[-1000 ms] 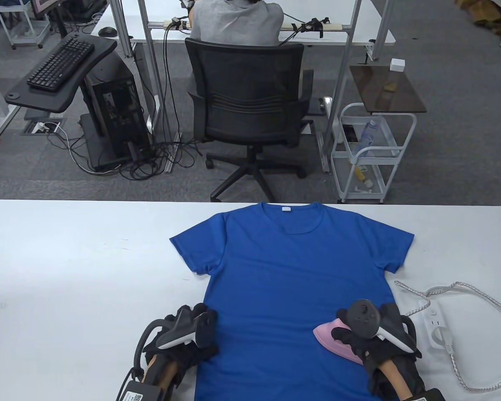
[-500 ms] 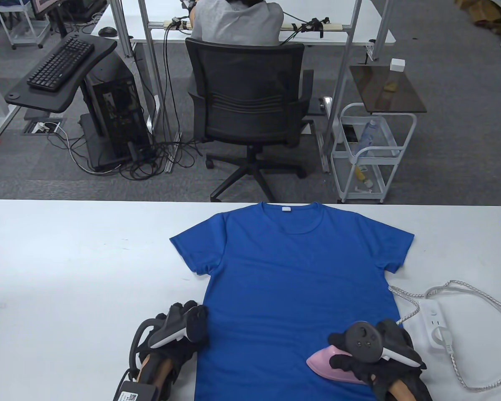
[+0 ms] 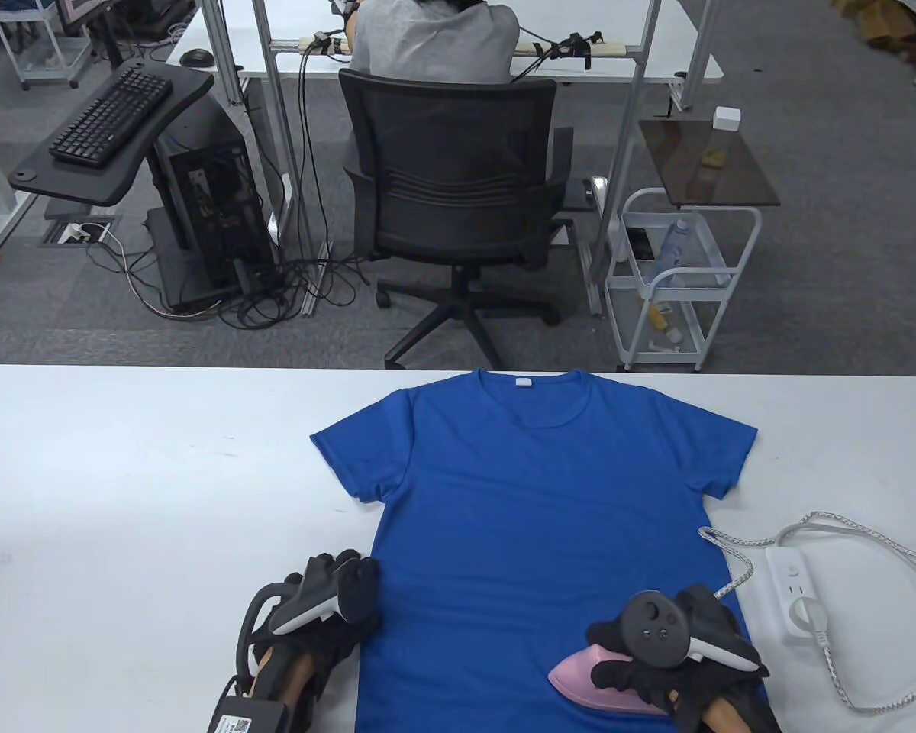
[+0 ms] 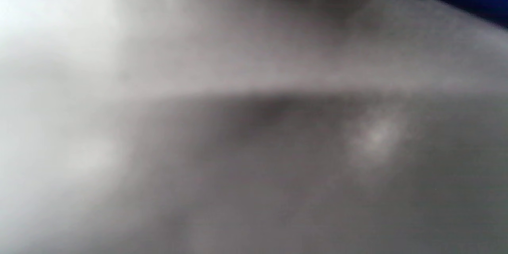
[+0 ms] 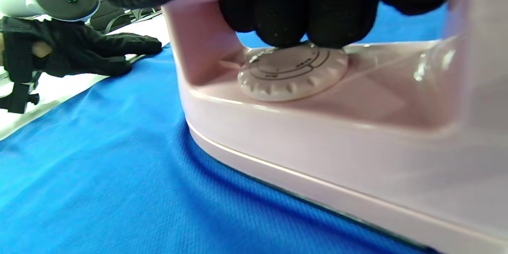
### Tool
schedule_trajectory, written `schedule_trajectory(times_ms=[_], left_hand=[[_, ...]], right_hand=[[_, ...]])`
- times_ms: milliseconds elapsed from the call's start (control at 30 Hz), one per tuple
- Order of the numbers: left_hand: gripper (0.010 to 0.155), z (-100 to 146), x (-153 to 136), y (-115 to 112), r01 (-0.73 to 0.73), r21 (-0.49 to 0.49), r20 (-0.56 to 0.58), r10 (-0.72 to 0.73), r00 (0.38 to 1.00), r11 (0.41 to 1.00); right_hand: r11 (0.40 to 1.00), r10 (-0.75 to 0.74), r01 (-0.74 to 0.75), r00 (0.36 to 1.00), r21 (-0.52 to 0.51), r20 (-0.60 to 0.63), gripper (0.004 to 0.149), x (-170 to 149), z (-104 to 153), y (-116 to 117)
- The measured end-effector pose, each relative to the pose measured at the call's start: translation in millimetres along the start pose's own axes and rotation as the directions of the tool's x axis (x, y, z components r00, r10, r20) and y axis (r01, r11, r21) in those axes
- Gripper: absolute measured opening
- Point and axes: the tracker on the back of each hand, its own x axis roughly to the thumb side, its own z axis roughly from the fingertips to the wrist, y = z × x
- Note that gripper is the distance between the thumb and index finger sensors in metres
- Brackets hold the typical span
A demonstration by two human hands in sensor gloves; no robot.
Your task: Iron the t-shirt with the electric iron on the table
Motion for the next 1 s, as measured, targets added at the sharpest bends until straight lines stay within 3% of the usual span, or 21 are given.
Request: schedule_trajectory(times_ms=[533,733,1000], left_hand=[[0.076,-1.0,0.1,1.3,0.003,-0.009,-0.003,-0.003,1.000,1.000],[0.076,-1.0,0.9,1.3,0.013,-0.006,-0.004,-0.013,1.000,1.000],[0.076,-0.9,1.0,0.5,0.008,0.002,-0.002,-0.008,1.000,1.000]], right_hand=[[0.990,0.009,-0.037,0.979,-0.136,-0.201,0.066,15.9,-54.6,-4.9],[0.987,-0.005,-0.026,0.981,-0.158,-0.193,0.067,16.3,-53.1,-2.8],[0.995,0.015,-0.024,0.995,-0.098,-0.097,0.066,29.0,-39.7,2.4]])
